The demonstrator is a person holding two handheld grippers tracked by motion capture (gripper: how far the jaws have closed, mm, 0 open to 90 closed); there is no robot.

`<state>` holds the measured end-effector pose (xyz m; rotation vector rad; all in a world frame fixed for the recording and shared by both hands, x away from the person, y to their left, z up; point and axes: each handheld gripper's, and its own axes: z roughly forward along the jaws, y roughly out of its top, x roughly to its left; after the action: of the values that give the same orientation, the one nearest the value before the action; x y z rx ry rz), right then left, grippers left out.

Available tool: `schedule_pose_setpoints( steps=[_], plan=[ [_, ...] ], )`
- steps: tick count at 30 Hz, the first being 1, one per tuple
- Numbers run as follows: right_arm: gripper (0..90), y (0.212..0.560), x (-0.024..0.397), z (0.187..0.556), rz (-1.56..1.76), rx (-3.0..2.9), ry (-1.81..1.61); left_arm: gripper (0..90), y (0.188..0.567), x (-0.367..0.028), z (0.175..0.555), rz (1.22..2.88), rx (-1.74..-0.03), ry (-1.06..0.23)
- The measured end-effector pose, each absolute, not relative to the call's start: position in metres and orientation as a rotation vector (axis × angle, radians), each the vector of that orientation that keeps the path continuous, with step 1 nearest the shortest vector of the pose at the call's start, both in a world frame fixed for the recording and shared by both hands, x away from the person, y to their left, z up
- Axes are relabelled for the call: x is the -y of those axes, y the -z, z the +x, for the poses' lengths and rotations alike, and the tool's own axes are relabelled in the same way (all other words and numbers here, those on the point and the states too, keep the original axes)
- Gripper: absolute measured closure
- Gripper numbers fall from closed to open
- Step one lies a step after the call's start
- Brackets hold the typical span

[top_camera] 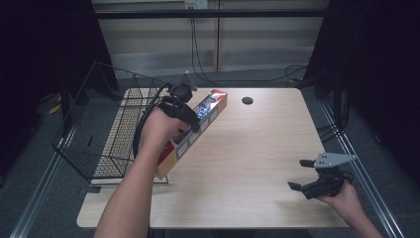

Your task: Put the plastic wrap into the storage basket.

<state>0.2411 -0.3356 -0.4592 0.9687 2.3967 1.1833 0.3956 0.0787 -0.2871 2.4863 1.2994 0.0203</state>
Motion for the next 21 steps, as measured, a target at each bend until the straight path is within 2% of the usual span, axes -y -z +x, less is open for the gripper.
schedule_pose_setpoints(
  steps=[21],
  plan=[
    [7.2, 0.459, 0.336, 0.241, 0.966, -2.404, -1.18, 43.5, 0.268, -0.114, 0.4, 2.424, -1.417, -0.06]
  ],
)
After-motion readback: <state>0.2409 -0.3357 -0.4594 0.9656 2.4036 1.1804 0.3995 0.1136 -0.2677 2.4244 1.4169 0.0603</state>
